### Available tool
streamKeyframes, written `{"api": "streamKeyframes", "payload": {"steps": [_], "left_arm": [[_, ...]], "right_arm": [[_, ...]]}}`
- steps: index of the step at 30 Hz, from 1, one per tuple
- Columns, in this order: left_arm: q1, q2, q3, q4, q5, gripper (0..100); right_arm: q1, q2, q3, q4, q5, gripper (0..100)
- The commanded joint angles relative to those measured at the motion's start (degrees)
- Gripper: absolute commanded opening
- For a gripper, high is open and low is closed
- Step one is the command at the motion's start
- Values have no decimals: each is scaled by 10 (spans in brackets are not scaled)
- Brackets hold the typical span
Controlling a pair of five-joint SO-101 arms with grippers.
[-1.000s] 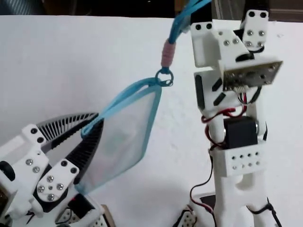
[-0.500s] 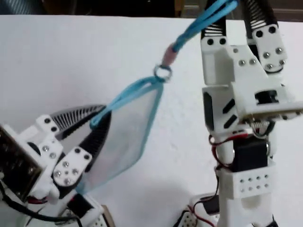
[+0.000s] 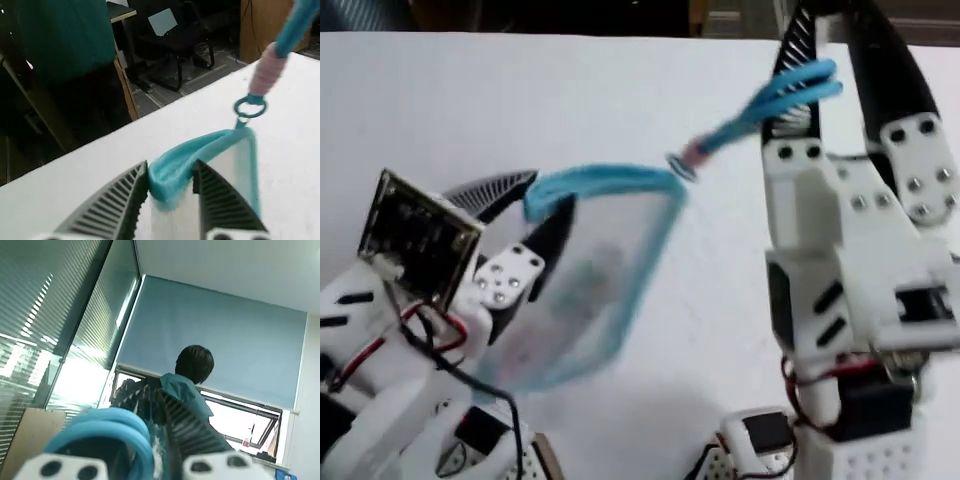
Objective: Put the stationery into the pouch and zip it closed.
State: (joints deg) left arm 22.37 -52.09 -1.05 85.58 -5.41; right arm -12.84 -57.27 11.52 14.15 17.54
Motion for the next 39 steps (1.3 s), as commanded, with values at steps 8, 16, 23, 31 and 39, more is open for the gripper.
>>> {"api": "streamKeyframes", "payload": {"steps": [8, 16, 23, 31, 39], "left_arm": [[-58, 9, 137, -74, -69, 229], [-102, 4, 98, -31, -64, 226], [-103, 4, -65, 135, -63, 226], [-109, -48, -188, 168, -18, 227], [-84, -160, -92, 170, 81, 229]], "right_arm": [[-66, -22, -11, 6, 6, 16], [-103, 45, -8, 29, 6, 16], [-133, 100, -11, 27, 3, 16], [-207, 155, -11, 23, 3, 16], [-234, 233, -11, -47, 3, 16]]}}
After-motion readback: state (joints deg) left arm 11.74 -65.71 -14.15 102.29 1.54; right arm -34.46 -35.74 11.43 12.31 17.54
